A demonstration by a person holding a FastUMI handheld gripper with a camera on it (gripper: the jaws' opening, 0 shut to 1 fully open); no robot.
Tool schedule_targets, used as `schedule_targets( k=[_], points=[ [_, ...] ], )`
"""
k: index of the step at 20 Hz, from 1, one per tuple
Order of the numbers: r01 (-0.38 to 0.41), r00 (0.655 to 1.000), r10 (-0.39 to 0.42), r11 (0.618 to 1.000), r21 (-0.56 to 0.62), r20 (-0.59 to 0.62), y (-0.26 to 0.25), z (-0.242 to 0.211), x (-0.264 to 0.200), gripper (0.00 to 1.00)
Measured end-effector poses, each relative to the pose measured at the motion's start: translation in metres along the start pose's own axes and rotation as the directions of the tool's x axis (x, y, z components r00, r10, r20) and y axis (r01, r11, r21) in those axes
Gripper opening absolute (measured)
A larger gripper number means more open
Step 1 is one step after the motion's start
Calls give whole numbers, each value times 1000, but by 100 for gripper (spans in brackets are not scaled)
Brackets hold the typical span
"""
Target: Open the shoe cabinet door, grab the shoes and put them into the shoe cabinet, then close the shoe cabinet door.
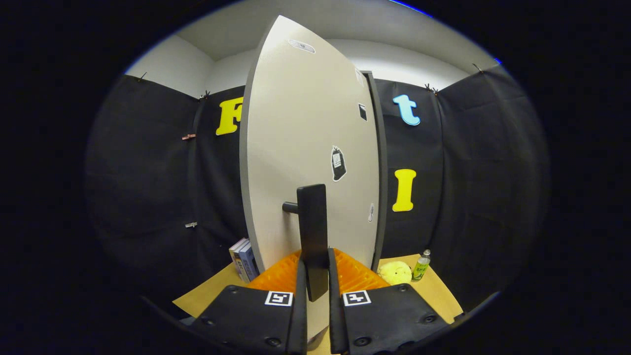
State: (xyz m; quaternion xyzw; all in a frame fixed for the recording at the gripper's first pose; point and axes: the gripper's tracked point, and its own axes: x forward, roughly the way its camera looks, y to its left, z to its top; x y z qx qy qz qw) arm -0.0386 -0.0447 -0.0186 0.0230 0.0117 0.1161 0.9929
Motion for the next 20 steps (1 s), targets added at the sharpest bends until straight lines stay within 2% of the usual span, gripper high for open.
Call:
schedule_targets(
  k=[3,9,13,18,20],
  points=[
    [49,999,-49,998,-25,11,-24,4,-7,22],
    [78,997,-78,997,10,12,-78,10,-24,21],
    [96,995,-96,995,-24,18,-107,16,-33,16],
    [157,987,-154,985,-67,51,-130,23,-33,16],
    [149,987,-146,988,-50,61,-131,25,-38,16]
  ],
)
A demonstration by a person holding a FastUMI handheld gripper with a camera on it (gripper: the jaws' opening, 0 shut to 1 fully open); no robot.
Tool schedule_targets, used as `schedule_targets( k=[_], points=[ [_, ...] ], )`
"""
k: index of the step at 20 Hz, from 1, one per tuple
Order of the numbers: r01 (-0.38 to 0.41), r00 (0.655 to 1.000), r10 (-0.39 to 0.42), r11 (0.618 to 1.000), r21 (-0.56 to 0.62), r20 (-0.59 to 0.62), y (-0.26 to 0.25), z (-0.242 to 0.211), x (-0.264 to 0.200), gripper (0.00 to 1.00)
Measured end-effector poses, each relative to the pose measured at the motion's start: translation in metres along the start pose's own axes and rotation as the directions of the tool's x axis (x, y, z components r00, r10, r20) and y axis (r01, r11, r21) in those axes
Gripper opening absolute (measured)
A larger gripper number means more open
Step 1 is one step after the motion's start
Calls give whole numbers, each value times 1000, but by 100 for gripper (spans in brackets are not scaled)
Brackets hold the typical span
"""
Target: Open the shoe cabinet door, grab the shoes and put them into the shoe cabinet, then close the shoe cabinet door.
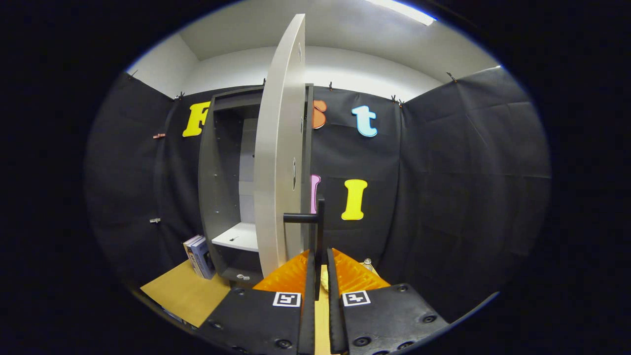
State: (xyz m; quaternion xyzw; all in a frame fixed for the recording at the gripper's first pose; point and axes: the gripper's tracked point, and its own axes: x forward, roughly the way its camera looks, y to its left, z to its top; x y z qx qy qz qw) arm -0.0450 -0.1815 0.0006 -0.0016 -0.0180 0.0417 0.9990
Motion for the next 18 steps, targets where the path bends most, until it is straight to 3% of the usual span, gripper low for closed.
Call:
schedule_targets(
  k=[6,10,13,14,17,18],
  points=[
    [64,998,-64,998,-2,2,-7,-2,-4,16],
    [156,987,-152,983,-92,46,-14,-4,-23,20],
    [141,990,-135,981,-137,51,15,-17,-45,22],
    [118,993,-112,984,-134,48,30,-22,-51,27],
    [66,998,-68,992,-105,-12,68,-55,-50,63],
    [35,998,-40,995,-91,-52,85,-74,-49,67]
  ],
)
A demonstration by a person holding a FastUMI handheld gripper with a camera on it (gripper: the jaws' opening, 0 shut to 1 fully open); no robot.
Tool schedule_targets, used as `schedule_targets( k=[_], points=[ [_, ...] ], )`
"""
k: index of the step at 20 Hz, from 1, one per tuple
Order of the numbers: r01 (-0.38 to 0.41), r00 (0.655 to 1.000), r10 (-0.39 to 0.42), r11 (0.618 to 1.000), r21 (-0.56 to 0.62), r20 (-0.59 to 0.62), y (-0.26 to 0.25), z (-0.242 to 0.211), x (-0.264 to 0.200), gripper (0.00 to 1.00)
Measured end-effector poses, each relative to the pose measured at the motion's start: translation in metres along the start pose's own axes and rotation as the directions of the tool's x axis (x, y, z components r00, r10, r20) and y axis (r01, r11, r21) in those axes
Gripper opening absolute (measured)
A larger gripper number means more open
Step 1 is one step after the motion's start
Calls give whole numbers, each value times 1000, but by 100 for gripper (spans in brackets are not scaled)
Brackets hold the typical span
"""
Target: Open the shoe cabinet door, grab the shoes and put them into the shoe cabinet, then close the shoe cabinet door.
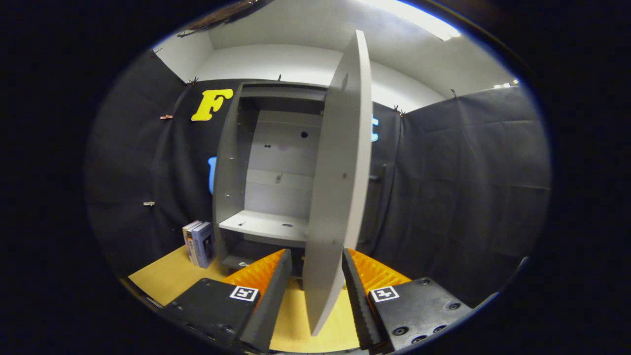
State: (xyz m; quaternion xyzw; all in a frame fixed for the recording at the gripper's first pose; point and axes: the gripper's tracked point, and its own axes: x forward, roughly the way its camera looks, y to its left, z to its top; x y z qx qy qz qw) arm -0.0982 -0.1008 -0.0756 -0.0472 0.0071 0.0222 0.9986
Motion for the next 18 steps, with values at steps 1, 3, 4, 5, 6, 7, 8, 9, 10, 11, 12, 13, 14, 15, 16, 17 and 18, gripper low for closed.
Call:
schedule_targets(
  k=[1,3,4,5,6,7,8,9,10,11,12,13,14,15,16,17,18],
  points=[
    [-27,999,28,1000,10,-46,16,-18,4,76],
    [-76,986,83,996,52,-142,46,-57,7,95],
    [-91,977,104,993,77,-185,62,-78,11,99],
    [-100,966,120,990,97,-229,74,-99,16,100],
    [-103,955,130,988,115,-266,84,-118,19,99],
    [-104,946,138,986,129,-294,94,-138,24,99],
    [-106,934,146,985,137,-326,105,-159,26,99],
    [-108,921,153,984,143,-359,114,-177,31,99],
    [-110,908,163,982,156,-385,125,-196,35,99],
    [-111,895,173,979,171,-411,132,-212,40,99],
    [-108,882,178,978,181,-436,141,-230,45,99],
    [-106,871,184,976,190,-455,149,-246,51,99],
    [-106,860,184,977,188,-475,154,-263,57,99],
    [-107,852,182,978,177,-491,160,-278,64,99],
    [-107,845,180,980,169,-504,164,-292,69,100],
    [-108,837,179,980,166,-516,168,-302,76,100],
    [-102,831,177,980,168,-528,173,-315,84,100]
  ],
)
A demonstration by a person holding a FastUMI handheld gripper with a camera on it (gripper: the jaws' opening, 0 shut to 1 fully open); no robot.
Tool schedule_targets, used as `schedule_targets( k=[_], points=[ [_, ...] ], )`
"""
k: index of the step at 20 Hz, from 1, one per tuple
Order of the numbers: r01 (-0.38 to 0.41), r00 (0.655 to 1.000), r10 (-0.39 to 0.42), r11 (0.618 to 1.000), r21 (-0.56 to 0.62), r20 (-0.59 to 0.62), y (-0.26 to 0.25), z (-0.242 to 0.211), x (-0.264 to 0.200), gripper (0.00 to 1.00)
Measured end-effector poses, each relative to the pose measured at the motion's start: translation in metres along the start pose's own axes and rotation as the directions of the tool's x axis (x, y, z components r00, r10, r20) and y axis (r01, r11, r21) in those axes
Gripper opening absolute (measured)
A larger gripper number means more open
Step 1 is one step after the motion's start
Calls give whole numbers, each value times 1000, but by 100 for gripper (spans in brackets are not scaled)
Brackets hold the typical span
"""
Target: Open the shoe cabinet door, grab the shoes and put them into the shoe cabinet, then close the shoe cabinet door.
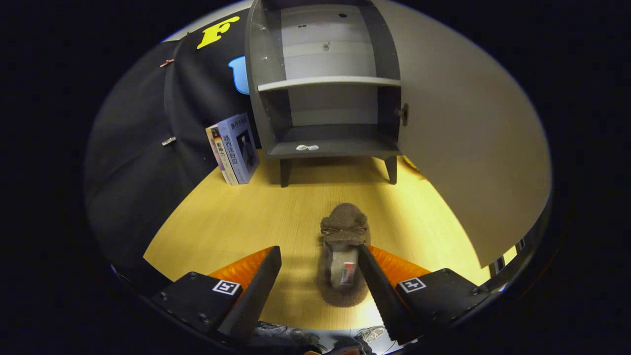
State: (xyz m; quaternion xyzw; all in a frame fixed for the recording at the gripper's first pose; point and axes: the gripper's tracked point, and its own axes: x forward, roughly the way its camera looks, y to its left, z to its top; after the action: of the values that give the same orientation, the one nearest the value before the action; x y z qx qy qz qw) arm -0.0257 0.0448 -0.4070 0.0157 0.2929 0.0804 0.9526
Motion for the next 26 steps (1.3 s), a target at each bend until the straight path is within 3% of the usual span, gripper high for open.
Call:
schedule_targets(
  k=[6,8,9,13,16,20,26],
  points=[
    [13,995,-4,996,89,-99,9,-38,61,100],
    [53,995,-47,996,68,-85,3,-37,82,97],
    [73,995,-69,996,60,-73,0,-35,93,89],
    [176,984,-175,982,62,-28,-14,-25,123,77],
    [239,971,-239,969,56,-8,-26,-19,134,54],
    [221,975,-221,975,40,2,-27,-16,135,8],
    [197,980,-198,980,38,23,-32,21,107,8]
  ],
)
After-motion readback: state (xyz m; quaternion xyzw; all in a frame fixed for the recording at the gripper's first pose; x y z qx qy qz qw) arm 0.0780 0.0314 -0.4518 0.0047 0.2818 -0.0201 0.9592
